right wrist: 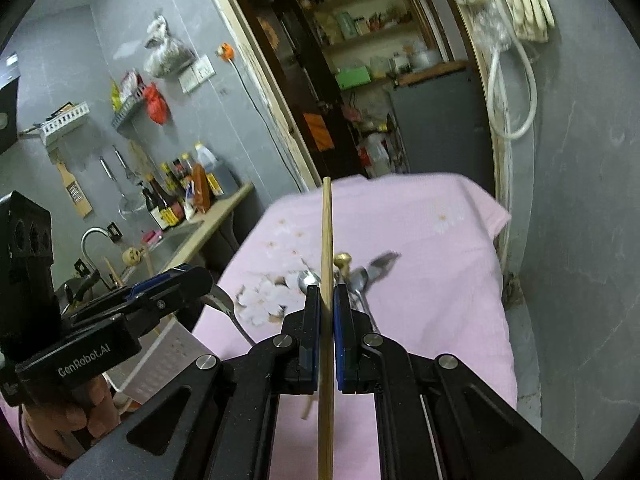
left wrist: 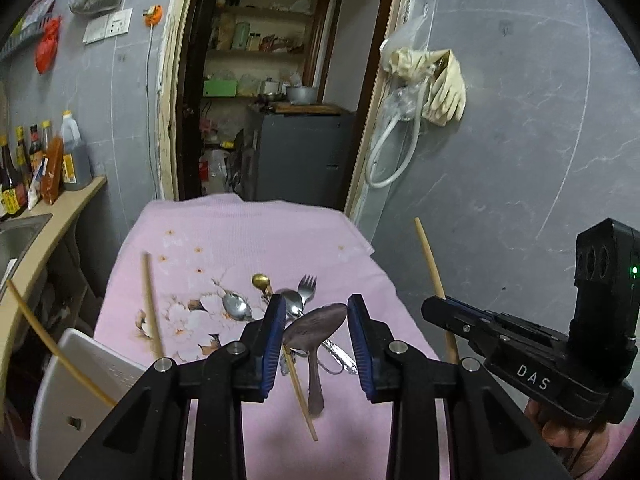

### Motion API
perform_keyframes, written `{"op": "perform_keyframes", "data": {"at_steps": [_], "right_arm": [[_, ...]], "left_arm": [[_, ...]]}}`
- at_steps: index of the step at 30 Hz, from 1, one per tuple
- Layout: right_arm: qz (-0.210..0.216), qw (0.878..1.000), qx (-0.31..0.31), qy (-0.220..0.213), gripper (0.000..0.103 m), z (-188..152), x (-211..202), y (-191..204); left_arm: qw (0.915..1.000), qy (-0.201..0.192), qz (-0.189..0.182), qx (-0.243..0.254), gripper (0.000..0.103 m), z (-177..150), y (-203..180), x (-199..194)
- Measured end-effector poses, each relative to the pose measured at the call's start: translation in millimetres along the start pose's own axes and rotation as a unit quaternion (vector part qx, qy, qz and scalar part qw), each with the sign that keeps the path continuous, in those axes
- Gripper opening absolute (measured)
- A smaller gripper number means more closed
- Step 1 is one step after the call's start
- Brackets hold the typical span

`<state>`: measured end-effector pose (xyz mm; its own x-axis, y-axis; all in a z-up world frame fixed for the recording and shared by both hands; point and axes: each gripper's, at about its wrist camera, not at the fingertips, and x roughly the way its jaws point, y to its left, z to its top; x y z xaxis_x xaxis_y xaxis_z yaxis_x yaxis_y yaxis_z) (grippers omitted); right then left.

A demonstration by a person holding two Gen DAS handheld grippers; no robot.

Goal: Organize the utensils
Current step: 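Carry the spoon and chopstick with both tools over the white basket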

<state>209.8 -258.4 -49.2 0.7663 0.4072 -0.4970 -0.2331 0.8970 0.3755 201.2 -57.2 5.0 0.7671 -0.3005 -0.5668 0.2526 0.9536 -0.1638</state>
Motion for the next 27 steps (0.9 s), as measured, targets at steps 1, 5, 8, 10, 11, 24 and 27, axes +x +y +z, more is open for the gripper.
{"op": "perform_keyframes", "data": {"at_steps": [1,5,8,10,11,24,27], "right_arm": [[0.002,1.0,-0.001,-0.005,0.006,2,-3,5],[0.005,1.0,-0.002,-0.02,0.006,4,-13,22],[0.008,0.999,-0.003,-0.037,0.006,7,-22,35],[0.011,0.998,-0.006,-0.054,0.006,13,-31,43],[0.012,0.998,-0.007,-0.061,0.006,16,-35,47],[0.102,0.982,-0.01,-0.156,0.006,56,-42,118],[0.131,0.975,-0.013,-0.177,0.006,60,-32,138]], "left_arm": [[1.0,-0.001,-0.002,-0.002,0.03,1,2,-3],[0.9999,-0.011,0.003,0.001,0.029,4,9,-18],[0.9998,-0.021,0.002,0.004,0.029,9,12,-31],[0.9996,-0.028,0.002,0.006,0.029,13,13,-41],[0.9995,-0.03,0.001,0.005,0.029,17,15,-46],[0.9985,-0.047,0.023,-0.018,0.029,54,57,-122],[0.9974,-0.057,0.041,-0.016,0.029,61,68,-141]]}}
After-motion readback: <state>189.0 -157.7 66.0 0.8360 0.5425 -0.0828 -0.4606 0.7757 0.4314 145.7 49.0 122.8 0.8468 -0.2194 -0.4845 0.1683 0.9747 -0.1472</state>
